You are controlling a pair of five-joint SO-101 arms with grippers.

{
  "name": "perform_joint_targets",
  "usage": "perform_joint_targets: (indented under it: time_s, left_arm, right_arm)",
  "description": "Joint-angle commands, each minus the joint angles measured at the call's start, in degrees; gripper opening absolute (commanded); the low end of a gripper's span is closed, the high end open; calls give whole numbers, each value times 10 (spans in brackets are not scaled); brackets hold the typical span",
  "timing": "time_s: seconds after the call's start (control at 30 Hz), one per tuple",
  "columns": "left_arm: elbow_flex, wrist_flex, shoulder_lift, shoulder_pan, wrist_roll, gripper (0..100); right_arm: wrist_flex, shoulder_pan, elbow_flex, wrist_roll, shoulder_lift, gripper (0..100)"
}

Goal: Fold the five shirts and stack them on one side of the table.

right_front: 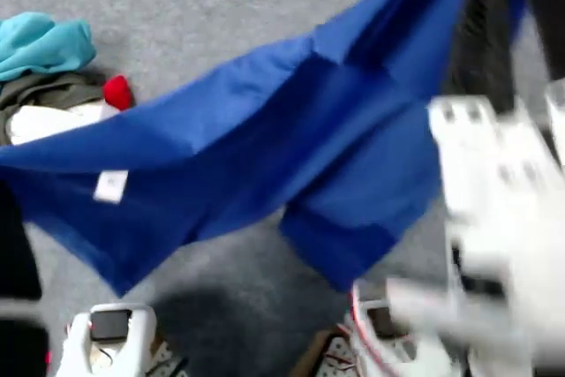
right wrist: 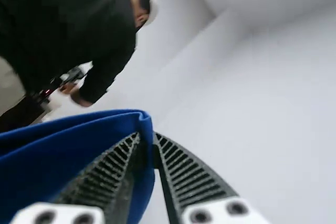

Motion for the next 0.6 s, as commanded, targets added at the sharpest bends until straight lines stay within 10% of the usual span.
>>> perform_joint_targets:
  time_s: [0.0, 0.57]
  left_arm:
    - [-58, 14, 2, 0, 1, 19]
    - [214, 17, -105, 5, 1, 19]
  right_arm:
    - [-2, 11, -15, 0, -42, 2]
    - [47, 58, -16, 5, -104, 2]
